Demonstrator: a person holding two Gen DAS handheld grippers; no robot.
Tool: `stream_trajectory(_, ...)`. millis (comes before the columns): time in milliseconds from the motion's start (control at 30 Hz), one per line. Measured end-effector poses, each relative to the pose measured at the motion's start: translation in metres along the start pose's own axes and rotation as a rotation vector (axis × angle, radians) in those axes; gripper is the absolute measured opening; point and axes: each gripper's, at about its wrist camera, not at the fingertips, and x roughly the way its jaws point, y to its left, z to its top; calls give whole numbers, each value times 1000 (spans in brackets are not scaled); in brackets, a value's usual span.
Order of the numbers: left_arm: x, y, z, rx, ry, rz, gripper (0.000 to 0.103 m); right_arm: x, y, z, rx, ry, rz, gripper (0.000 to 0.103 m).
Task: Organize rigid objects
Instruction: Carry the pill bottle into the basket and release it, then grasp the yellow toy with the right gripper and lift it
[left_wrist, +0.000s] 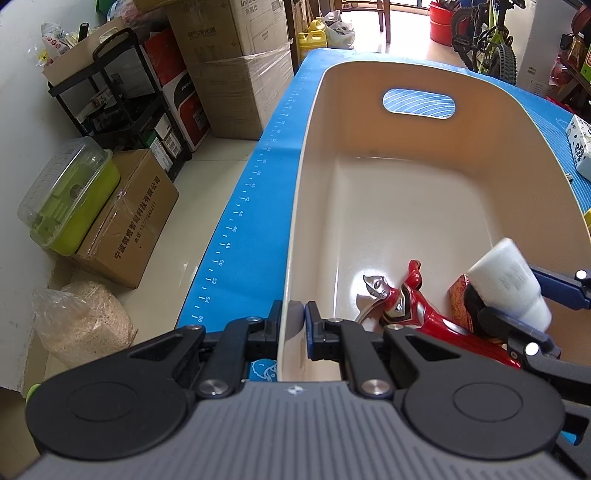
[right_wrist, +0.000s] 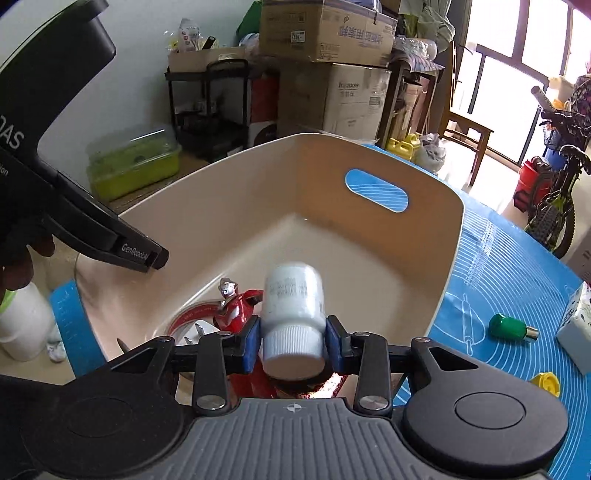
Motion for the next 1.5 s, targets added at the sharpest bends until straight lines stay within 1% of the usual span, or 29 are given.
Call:
stream_trajectory(67,0,0,0,-1,0,1,14,-1,-2,1,16,-4,14,49)
stream_trajectory(167,0,0,0,0,0,1,14,-3,-8,3,36,-6,34,50)
stream_trajectory(267,0,0,0,0,0,1,14,-9,-15,3,51,-31,39,50)
stream_trajectory(300,0,0,0,0,0,1,14,-13,-18,4,54,-47,30,53)
stream_trajectory(367,0,0,0,1,0,1,14,-21,-26,7,78,-82,24,72)
stream_trajectory(433,1,0,0,0,0,1,14,-29,-36,9,125,-111,43,73)
stream_trajectory(500,0,0,0,0,0,1,14,-33,-44,12,156,-112,58,73)
stream_trajectory(533,1,0,0,0,0,1,14,-35,-48,12,162,-117,52,73)
stream_trajectory(667,0,0,0,0,0,1,14,-43,-72,9,184,-137,-19,75)
stream_trajectory(733,1,0,0,0,-1,1,14,-45,-93,7,230,-140,-47,75)
stream_trajectory(867,1,0,0,1,0,1,14,-43,-138,-7,334,-136,-142,75)
stream_trajectory(1033,1,0,0,-1,0,2,14,-29,-187,-37,455,-69,-279,75)
stream_trajectory(1167,0,-1,0,1,1,9,14,-12,-207,-57,471,-21,-360,75)
stream_trajectory(1267,0,-1,-1,2,1,11,14,1,-222,-70,501,9,-378,75)
stream_trajectory(1367,0,-1,-1,3,0,9,14,14,-234,-84,556,36,-362,75)
stream_trajectory(1500,0,-2,-1,1,0,7,14,29,-236,-98,543,59,-405,75)
